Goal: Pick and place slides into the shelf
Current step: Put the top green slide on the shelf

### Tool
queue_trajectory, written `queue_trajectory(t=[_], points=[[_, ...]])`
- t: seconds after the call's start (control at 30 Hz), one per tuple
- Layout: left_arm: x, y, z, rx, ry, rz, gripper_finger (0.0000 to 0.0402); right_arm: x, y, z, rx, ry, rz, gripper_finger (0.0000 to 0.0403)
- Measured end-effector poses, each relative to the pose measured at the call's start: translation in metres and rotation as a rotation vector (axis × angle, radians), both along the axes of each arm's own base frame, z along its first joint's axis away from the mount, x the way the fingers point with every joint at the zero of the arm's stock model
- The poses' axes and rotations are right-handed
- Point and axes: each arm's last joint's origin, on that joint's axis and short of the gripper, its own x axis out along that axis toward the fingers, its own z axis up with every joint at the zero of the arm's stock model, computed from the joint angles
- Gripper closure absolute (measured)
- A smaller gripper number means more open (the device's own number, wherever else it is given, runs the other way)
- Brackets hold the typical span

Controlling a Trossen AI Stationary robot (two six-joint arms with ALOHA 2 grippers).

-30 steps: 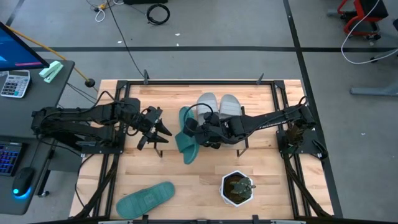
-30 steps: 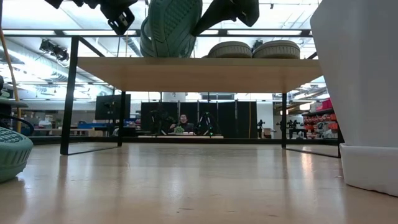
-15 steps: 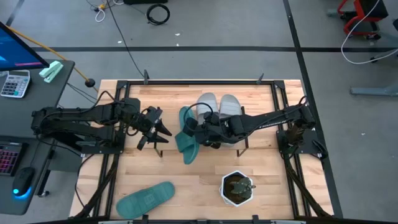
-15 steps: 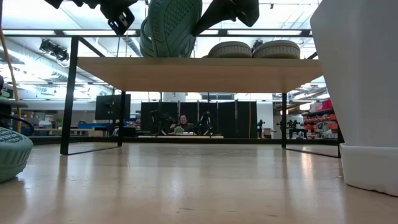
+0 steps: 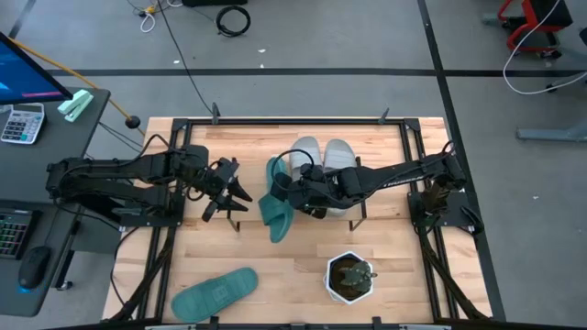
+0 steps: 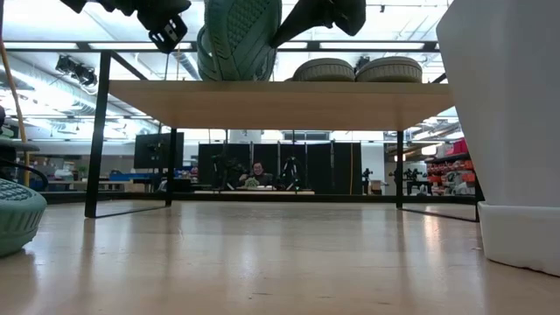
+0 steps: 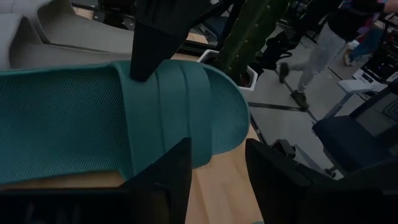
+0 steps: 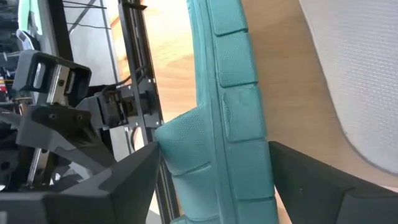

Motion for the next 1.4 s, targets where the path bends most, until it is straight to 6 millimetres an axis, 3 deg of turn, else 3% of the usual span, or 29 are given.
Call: queue_trajectory(t=[0.23,0.8,1.4], points=[[0.0000,0.0000,0.0000,-0.002,0.001,0.001,0.0250,-0.0089,0.0071,0.0010,0.018,0.050,0.019,0.0102],[-0.0001,0.0000,0.0001,-0.002,0.000,0.001,0.0254,-0.0027,0.0062,0.0063,0.023,-0.023,0.051,0.0102],[-0.0009,-0.0001,-0.0021,-0.013,0.029,0.004,0.0260,-0.0074,0.0081,0.0026,0.021,0.038,0.064,0.0120]])
